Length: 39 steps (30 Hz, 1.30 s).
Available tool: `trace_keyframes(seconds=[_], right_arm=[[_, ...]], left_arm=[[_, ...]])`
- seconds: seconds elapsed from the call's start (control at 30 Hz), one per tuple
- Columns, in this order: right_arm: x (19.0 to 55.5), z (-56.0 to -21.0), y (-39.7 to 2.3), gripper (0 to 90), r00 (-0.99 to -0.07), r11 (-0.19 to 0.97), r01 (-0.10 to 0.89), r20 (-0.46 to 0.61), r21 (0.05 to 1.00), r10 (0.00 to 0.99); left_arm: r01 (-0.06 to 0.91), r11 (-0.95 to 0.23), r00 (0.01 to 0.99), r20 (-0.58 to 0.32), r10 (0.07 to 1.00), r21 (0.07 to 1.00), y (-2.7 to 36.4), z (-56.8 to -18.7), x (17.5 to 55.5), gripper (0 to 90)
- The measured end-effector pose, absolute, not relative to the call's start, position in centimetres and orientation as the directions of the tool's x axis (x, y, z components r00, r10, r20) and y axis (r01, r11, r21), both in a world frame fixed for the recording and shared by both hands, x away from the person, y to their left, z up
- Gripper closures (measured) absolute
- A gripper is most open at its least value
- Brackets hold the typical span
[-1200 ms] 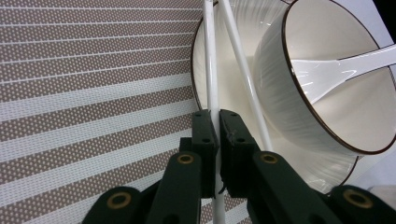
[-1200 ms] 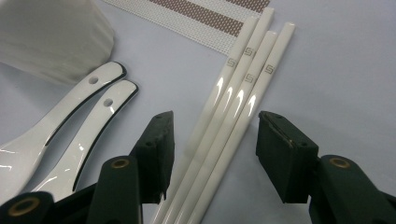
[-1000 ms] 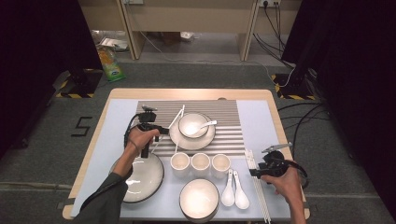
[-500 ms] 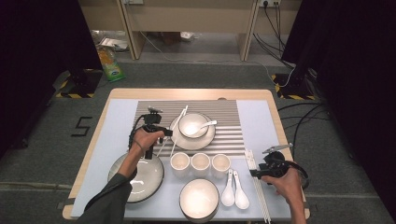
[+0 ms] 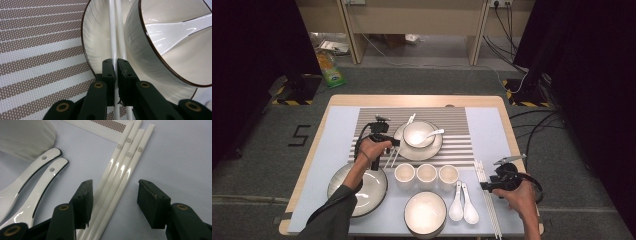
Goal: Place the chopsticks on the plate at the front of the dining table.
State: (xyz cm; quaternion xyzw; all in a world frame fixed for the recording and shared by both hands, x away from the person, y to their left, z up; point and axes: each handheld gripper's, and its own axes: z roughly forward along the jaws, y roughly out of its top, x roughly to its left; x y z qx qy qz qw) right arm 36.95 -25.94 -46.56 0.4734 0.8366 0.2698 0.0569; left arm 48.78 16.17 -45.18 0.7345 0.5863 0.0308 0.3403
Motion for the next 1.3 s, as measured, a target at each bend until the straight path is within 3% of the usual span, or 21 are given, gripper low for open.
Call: trace_keyframes(seconds=[1.3], right_arm=[[36.7, -46.4, -27.2, 45.2, -0.503, 0.355, 0.766, 0.154, 0.535, 0.851]], left_arm=[[0.822, -0.104, 0.351, -0.353, 0.867, 0.56, 17.3, -44.0, 47.9, 76.2]])
